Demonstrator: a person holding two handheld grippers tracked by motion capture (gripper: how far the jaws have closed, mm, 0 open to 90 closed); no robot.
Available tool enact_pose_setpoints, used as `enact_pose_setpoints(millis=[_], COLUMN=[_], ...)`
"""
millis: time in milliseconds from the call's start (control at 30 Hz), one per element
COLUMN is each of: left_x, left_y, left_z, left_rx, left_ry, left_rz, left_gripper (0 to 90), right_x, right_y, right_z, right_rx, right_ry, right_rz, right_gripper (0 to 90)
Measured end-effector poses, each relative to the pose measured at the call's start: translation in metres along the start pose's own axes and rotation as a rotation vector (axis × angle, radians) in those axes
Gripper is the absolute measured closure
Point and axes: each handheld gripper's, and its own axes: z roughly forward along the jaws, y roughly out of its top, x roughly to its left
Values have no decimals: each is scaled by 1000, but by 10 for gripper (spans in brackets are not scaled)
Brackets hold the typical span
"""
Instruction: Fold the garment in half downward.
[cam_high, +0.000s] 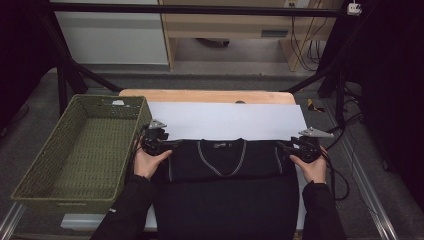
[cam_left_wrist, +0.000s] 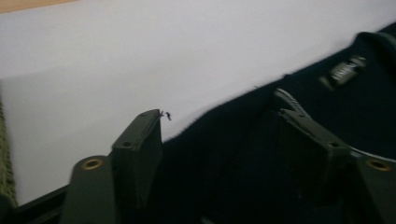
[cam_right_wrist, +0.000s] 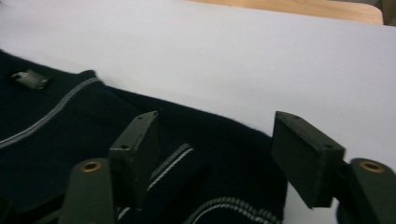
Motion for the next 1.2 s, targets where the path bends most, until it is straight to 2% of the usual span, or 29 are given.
enact_pose_setpoints(millis=[100, 200, 300, 333, 467, 533, 600, 633, 733, 767, 800, 833, 900, 967, 1033, 1200], left_x=[-7, -11, -13, -14, -13, -10, -8, -4, -2, -1, -1, -1, -2, -2, -3, -5], left_y=[-8, -17, -23, -30, -33, -36, -37, -39, -41, -42, -42, -43, -43, -43, -44, -44], left_z=[-10, -16, -17, -16, -11, -7, -4, 0, 3, 5, 5, 6, 7, 7, 7, 8], left_rx=[-17, -15, -12, -3, 20, 35, 36, 52, 47, 67, 67, 73, 78, 78, 81, 81], left_ry=[-46, -54, -43, -21, 5, 37, 44, 52, 43, 46, 46, 41, 41, 40, 49, 54], left_rz=[-2, 3, 1, 7, 22, 28, 29, 7, -9, -12, -12, -15, -4, 0, 9, 24], left_gripper=[224, 162, 129, 128, 126, 122, 130, 134, 224, 246, 272, 306, 369, 448, 483, 564], right_x=[4, 7, 9, 12, 13, 13, 13, 14, 15, 15, 15, 14, 12, 11, 10, 9], right_y=[0, 0, -1, -2, -1, -2, -3, -3, -4, -4, -4, -5, -6, -7, -10, -11], right_z=[-3, -1, 3, 7, 10, 10, 11, 12, 14, 14, 14, 14, 15, 16, 20, 25], right_rx=[-3, 18, 34, 51, 56, 63, 75, 79, 94, 97, 97, 97, 114, 119, 150, 157], right_ry=[32, 52, 54, 63, 71, 66, 66, 66, 68, 66, 66, 61, 68, 68, 65, 70], right_rz=[0, -1, -4, -2, 5, 2, 1, -3, -10, -19, -19, -26, -7, -6, -12, -22], right_gripper=[282, 270, 270, 268, 250, 237, 232, 233, 267, 304, 304, 385, 444, 451, 475, 482])
